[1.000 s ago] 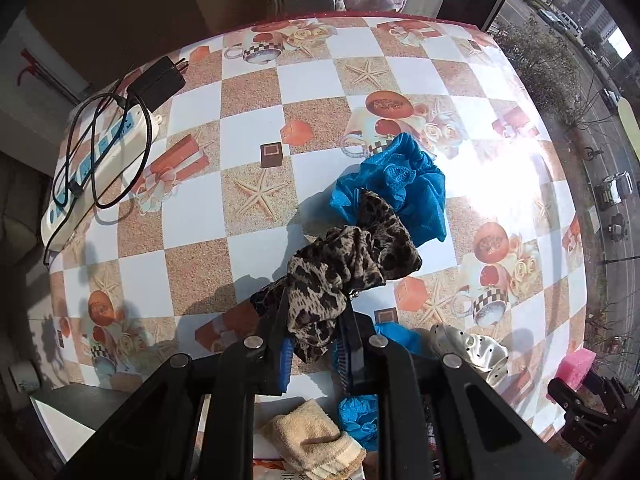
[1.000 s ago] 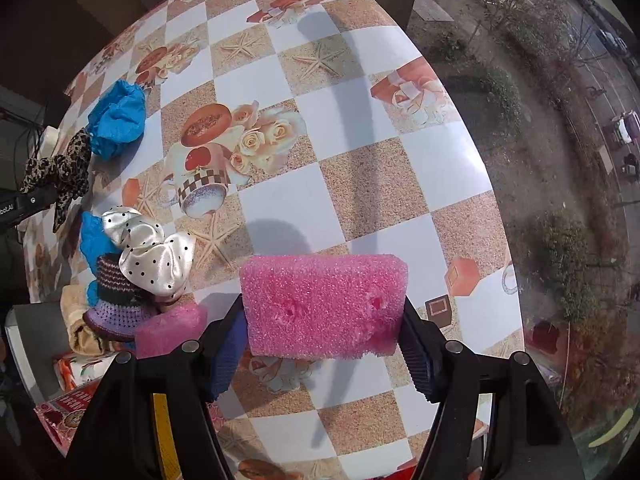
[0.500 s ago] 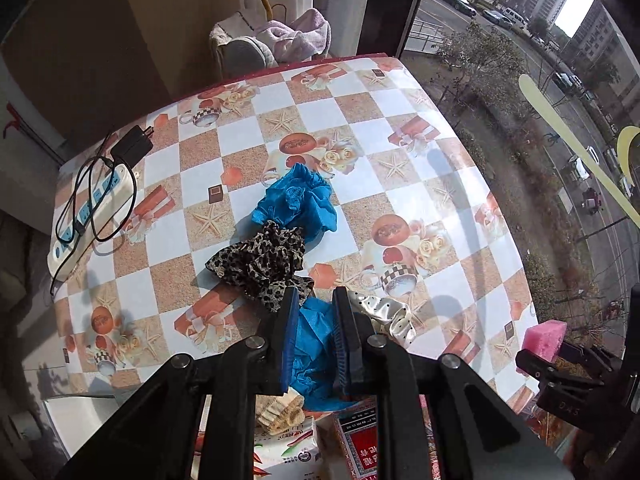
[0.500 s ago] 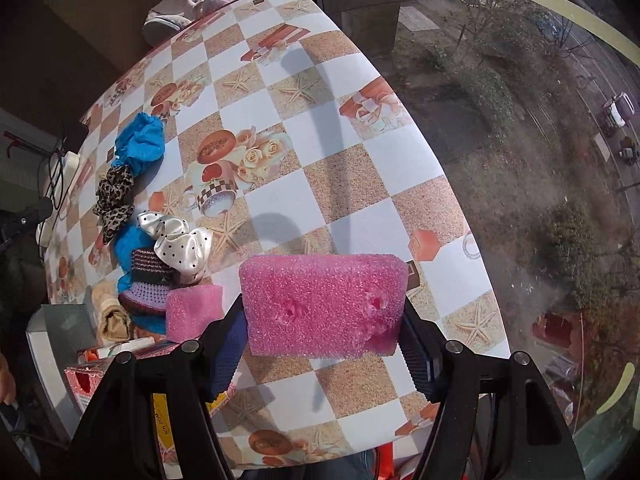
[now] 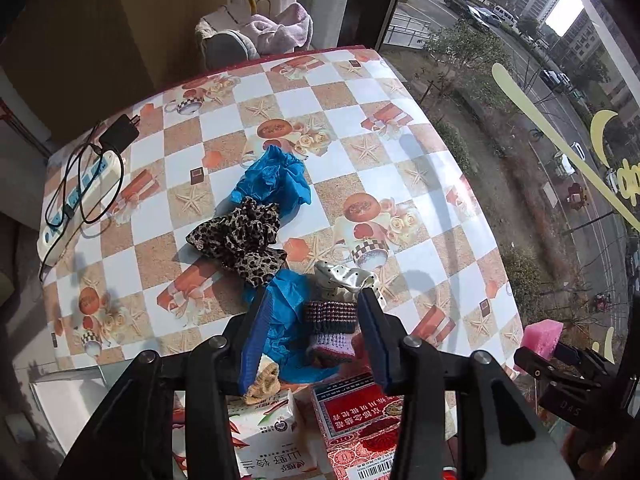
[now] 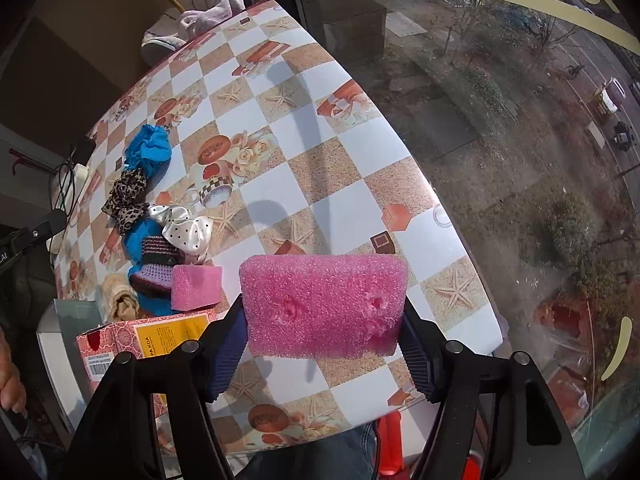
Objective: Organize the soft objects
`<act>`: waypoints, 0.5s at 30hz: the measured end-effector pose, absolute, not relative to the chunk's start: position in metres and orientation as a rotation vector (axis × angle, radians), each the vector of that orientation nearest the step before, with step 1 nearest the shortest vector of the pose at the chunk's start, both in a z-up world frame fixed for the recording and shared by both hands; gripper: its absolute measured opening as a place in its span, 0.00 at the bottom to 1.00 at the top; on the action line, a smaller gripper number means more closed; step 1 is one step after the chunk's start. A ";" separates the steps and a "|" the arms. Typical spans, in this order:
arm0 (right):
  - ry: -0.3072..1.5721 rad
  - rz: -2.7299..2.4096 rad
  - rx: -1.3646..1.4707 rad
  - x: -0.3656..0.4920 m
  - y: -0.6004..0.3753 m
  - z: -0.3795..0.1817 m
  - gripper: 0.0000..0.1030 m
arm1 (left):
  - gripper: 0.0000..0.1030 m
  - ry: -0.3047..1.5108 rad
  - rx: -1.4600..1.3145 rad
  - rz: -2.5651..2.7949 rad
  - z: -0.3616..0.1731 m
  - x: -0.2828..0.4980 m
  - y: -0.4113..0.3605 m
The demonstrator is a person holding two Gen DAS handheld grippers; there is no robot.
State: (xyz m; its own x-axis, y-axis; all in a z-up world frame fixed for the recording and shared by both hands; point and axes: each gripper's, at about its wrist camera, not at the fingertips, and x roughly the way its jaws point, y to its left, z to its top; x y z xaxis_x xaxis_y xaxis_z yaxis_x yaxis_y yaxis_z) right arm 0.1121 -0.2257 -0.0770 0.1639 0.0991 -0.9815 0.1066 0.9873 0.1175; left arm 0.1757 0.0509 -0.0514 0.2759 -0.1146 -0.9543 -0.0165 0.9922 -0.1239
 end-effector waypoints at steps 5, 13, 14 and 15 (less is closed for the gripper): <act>1.429 0.005 0.199 0.101 -0.232 -0.082 0.69 | 0.83 1.358 -0.140 0.067 -0.093 0.204 0.092; 1.471 -0.005 0.212 0.095 -0.255 -0.087 0.69 | 0.83 1.483 -0.085 0.133 -0.166 0.253 0.093; 1.476 -0.007 0.210 0.095 -0.258 -0.088 0.68 | 0.83 1.497 -0.065 0.133 -0.175 0.258 0.089; 1.482 -0.009 0.206 0.095 -0.260 -0.090 0.69 | 0.83 1.517 -0.049 0.127 -0.183 0.261 0.086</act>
State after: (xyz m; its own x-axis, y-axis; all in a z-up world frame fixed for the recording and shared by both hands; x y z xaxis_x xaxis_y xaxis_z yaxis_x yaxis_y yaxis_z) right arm 0.0947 -0.2599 -0.0896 0.0920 0.1207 -0.9884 0.1320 0.9824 0.1322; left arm 0.2612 0.0860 -0.1830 0.0490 0.0527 -0.9974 -0.1143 0.9923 0.0469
